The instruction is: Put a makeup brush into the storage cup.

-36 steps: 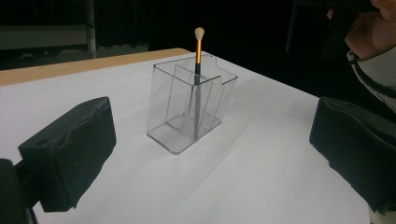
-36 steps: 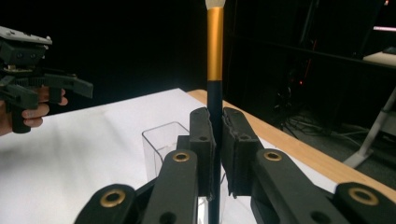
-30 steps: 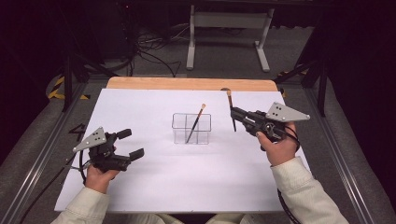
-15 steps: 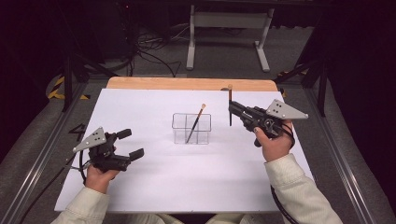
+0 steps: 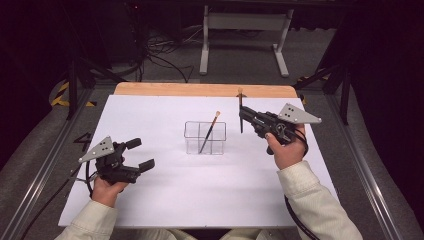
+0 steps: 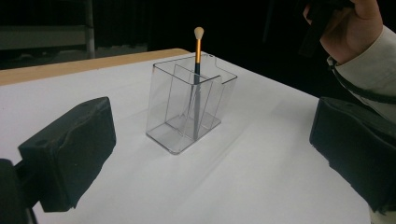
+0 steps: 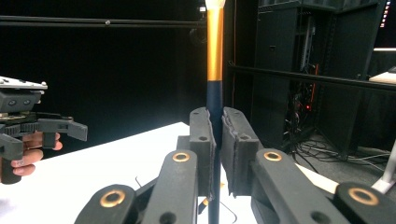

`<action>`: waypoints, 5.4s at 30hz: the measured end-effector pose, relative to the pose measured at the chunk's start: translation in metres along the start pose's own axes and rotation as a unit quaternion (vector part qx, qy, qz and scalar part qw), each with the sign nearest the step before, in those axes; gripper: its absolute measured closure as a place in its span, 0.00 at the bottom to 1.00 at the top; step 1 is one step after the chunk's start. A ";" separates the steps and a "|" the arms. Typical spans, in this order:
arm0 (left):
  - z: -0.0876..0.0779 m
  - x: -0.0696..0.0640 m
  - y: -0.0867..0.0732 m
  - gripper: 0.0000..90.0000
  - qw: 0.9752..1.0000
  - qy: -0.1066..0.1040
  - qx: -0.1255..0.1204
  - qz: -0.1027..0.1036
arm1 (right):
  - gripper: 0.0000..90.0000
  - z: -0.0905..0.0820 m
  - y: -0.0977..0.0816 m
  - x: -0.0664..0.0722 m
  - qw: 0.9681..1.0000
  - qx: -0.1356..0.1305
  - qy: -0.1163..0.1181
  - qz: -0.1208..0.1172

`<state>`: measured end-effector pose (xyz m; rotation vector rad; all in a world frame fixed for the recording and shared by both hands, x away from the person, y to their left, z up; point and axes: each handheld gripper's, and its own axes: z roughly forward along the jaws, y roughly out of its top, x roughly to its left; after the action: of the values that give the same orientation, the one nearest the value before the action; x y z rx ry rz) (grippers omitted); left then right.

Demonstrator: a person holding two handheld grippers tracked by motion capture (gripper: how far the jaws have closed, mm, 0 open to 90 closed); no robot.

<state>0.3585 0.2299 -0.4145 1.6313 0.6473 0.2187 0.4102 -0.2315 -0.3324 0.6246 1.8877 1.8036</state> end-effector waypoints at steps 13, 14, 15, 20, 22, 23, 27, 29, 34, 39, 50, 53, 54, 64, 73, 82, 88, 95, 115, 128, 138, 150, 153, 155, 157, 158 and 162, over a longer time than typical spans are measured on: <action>-0.002 0.000 -0.001 0.01 1.000 0.000 0.002 -0.002 | 0.93 0.027 0.004 0.005 1.000 0.001 0.017 0.008; -0.002 0.001 -0.001 0.01 1.000 0.000 0.002 -0.002 | 0.93 0.029 0.004 0.005 1.000 0.001 0.018 0.006; -0.001 0.001 -0.001 0.01 1.000 0.000 0.002 -0.002 | 0.93 0.031 0.004 0.006 1.000 0.001 0.019 0.006; -0.001 0.000 -0.001 0.01 1.000 0.000 0.002 -0.002 | 0.93 0.039 0.005 0.007 1.000 0.004 0.022 0.006; -0.001 0.000 -0.001 0.01 1.000 -0.001 0.002 -0.002 | 0.93 0.044 0.004 0.008 1.000 0.005 0.024 0.007; -0.001 0.000 -0.001 0.01 1.000 -0.001 0.002 -0.002 | 0.93 0.046 0.004 0.008 1.000 0.006 0.024 0.009; -0.001 0.001 -0.002 0.01 1.000 -0.002 0.003 -0.001 | 0.93 0.052 0.003 0.008 1.000 0.008 0.025 0.012; 0.000 0.001 -0.001 0.01 1.000 -0.001 0.004 -0.001 | 0.93 0.054 0.004 0.008 1.000 0.008 0.026 0.012; 0.000 0.001 -0.002 0.01 1.000 -0.001 0.003 -0.002 | 0.93 0.060 0.005 0.008 0.999 0.008 0.027 0.015; 0.000 0.001 -0.002 0.01 1.000 -0.002 0.004 -0.002 | 0.93 0.068 0.004 0.008 0.999 0.012 0.027 0.018; 0.001 0.001 -0.002 0.01 1.000 -0.003 0.004 0.000 | 0.93 0.079 0.003 0.011 0.999 0.012 0.030 0.020; 0.000 0.001 -0.002 0.01 1.000 -0.003 0.003 -0.001 | 0.93 0.082 0.002 0.012 0.999 0.012 0.031 0.023; 0.000 0.001 -0.002 0.01 1.000 -0.002 0.002 -0.002 | 0.93 0.083 0.001 0.011 0.999 0.012 0.031 0.024; 0.000 0.002 -0.003 0.01 1.000 -0.003 0.004 -0.002 | 0.93 0.093 -0.004 0.011 0.999 0.018 0.030 0.033; 0.001 0.002 -0.004 0.01 1.000 -0.004 0.005 -0.004 | 0.93 0.103 -0.010 0.008 0.999 0.017 0.026 0.040; 0.001 0.003 -0.004 0.01 1.000 -0.005 0.005 -0.004 | 0.93 0.113 -0.020 0.007 0.998 0.025 0.026 0.042; 0.001 0.003 -0.005 0.01 1.000 -0.005 0.006 -0.004 | 0.93 0.115 -0.027 0.007 0.998 0.032 0.024 0.045; 0.001 0.003 -0.005 0.01 1.000 -0.004 0.006 -0.005 | 0.93 0.117 -0.034 0.006 0.998 0.037 0.023 0.049; 0.002 0.003 -0.005 0.01 1.000 -0.007 0.007 -0.005 | 0.93 0.122 -0.049 0.006 0.997 0.053 0.017 0.052; 0.002 0.003 -0.005 0.01 1.000 -0.007 0.007 -0.004 | 0.93 0.124 -0.057 0.007 0.997 0.066 0.007 0.043; 0.002 0.003 -0.005 0.01 1.000 -0.007 0.009 -0.003 | 0.93 0.122 -0.062 0.009 0.996 0.082 0.001 0.037; 0.002 0.003 -0.005 0.01 1.000 -0.007 0.009 -0.005 | 0.93 0.117 -0.063 0.012 0.995 0.095 0.000 0.031; 0.002 0.003 -0.005 0.01 1.000 -0.007 0.008 -0.005 | 0.93 0.117 -0.064 0.013 0.995 0.098 0.003 0.031; 0.002 0.003 -0.005 0.01 1.000 -0.007 0.008 -0.005 | 0.92 0.116 -0.064 0.013 0.994 0.102 0.003 0.029; 0.002 0.003 -0.005 0.01 1.000 -0.008 0.008 -0.006 | 0.82 0.115 -0.064 0.014 0.994 0.102 0.010 0.031; 0.002 0.003 -0.005 0.01 1.000 -0.007 0.008 -0.006 | 0.73 0.115 -0.063 0.015 0.994 0.099 0.015 0.035; 0.002 0.003 -0.005 0.01 1.000 -0.008 0.008 -0.003 | 0.49 0.110 -0.058 0.020 0.996 0.080 0.024 0.008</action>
<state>0.3607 0.2299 -0.4204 1.6453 0.6437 0.1957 0.4606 -0.1343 -0.3949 0.6600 2.0803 1.7023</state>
